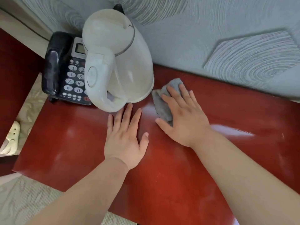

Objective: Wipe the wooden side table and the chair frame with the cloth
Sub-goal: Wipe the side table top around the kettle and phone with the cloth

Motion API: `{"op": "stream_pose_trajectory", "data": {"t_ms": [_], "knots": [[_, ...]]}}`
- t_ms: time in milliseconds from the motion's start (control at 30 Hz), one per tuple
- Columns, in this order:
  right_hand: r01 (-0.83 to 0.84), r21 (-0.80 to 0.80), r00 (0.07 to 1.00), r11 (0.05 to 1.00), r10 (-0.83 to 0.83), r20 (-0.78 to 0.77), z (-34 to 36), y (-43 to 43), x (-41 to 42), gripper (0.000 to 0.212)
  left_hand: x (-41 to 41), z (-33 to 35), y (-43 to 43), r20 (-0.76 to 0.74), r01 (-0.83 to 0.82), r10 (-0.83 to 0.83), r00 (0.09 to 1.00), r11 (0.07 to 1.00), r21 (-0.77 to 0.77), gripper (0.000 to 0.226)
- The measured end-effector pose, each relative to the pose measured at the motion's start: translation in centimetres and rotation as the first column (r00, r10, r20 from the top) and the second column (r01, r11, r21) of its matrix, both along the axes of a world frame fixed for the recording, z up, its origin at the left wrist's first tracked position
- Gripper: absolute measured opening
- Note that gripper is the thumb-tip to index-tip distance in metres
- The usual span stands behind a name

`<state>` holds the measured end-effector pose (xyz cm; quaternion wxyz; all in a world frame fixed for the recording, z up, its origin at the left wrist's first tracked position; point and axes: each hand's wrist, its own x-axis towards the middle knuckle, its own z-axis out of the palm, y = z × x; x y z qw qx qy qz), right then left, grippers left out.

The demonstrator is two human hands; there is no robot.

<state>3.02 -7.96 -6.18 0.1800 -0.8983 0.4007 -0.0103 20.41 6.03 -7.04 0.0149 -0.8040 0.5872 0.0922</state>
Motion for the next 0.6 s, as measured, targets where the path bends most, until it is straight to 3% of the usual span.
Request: {"op": "stream_pose_trajectory", "data": {"t_ms": [200,333,467,533,600], "knots": [[0.283,-0.047,0.959,0.958,-0.283,0.006,-1.5,-4.2,2.1,0.067,-0.1,0.0,-0.2,-0.002,-0.002,0.002,1.0,1.0,0.015,0.076],[0.048,-0.095,0.999,0.994,-0.048,-0.005,-1.6,-2.7,3.4,0.073,0.2,-0.1,-0.1,0.002,-0.004,0.004,1.0,1.0,0.017,0.075],[-0.206,-0.083,0.978,0.975,0.204,-0.034,-0.7,3.5,0.0,0.071,0.3,-0.1,0.1,0.006,0.01,-0.01,1.0,1.0,0.002,0.075],[-0.242,-0.083,0.969,0.967,0.237,-0.065,-0.8,3.0,-0.9,0.074,0.2,-0.2,0.0,-0.001,0.009,-0.009,1.0,1.0,-0.011,0.076],[-0.153,-0.094,0.987,0.984,0.147,-0.067,-1.0,0.1,-0.1,0.077,0.2,-0.3,-0.1,-0.003,0.0,0.0,1.0,1.0,-0.006,0.077]]}}
